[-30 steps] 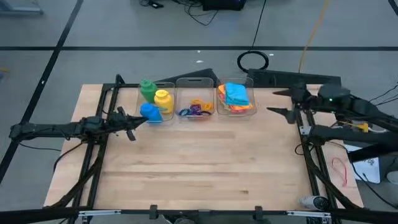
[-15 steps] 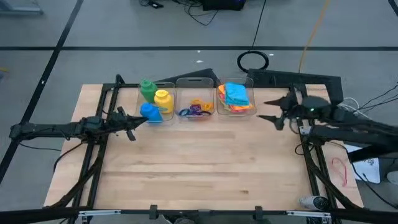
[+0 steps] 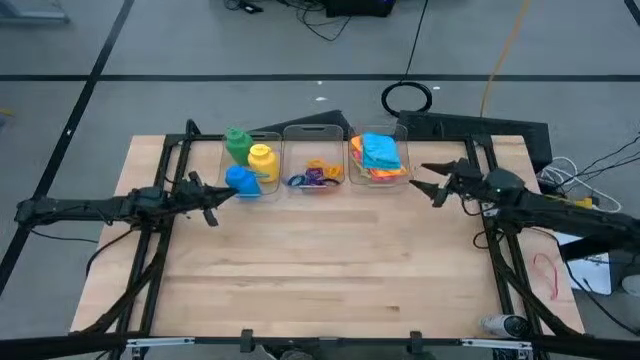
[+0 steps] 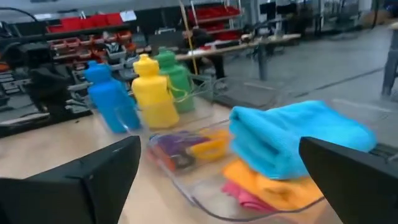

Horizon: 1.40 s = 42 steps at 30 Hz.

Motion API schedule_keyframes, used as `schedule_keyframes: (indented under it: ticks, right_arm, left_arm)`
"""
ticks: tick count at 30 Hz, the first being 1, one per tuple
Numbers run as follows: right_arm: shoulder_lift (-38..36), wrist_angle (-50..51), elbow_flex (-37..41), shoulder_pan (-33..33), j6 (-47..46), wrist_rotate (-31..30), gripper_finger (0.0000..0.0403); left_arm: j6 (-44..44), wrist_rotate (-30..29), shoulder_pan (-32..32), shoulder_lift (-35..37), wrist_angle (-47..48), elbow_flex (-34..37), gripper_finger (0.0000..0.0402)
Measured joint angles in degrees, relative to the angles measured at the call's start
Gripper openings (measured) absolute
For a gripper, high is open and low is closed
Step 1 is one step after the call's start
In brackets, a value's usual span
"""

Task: Pick & Place Sports Items
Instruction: Return to Home Position

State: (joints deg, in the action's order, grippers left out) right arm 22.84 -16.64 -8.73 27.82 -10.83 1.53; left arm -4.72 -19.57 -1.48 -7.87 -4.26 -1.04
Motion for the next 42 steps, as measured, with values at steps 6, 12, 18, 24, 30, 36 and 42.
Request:
schedule_keyframes:
  ticks: [6, 12, 18, 24, 30, 36, 42]
  right_arm:
    - [-10.31, 8.53, 0.30, 0.71, 2.94, -0.26, 0.0338]
    - [-20.08, 16.97, 0.32, 0.70, 3.24, -4.54, 0.0338]
    - [-22.67, 19.05, 0.35, 0.14, 4.62, -4.63, 0.0338]
    - [-22.62, 12.61, 4.17, -1.32, 4.70, -4.70, 0.0338]
    - [-22.37, 6.36, 7.51, -2.41, 4.70, -6.22, 0.0338]
    - [-22.33, 6.95, 7.75, -2.46, 6.16, -6.02, 0.0338]
    - [-22.33, 12.41, 7.84, -2.45, 9.84, -6.02, 0.0338]
  left_arm:
    - [0.00, 0.00, 0.00, 0.01, -0.01, 0.00, 0.0021]
    - [0.01, 0.00, 0.00, 0.01, 0.01, 0.00, 0.0021]
    - [0.01, 0.02, 0.00, 0.01, 0.01, 0.00, 0.0021]
    - [0.00, 0.02, 0.00, 0.00, -0.01, 0.01, 0.0021]
    - [0.00, 0.01, 0.00, -0.01, -0.01, 0.00, 0.0021]
    - [0.01, 0.01, 0.00, -0.01, -0.01, 0.00, 0.0021]
    - [0.00, 0.02, 0.00, -0.01, -0.01, 0.00, 0.0021]
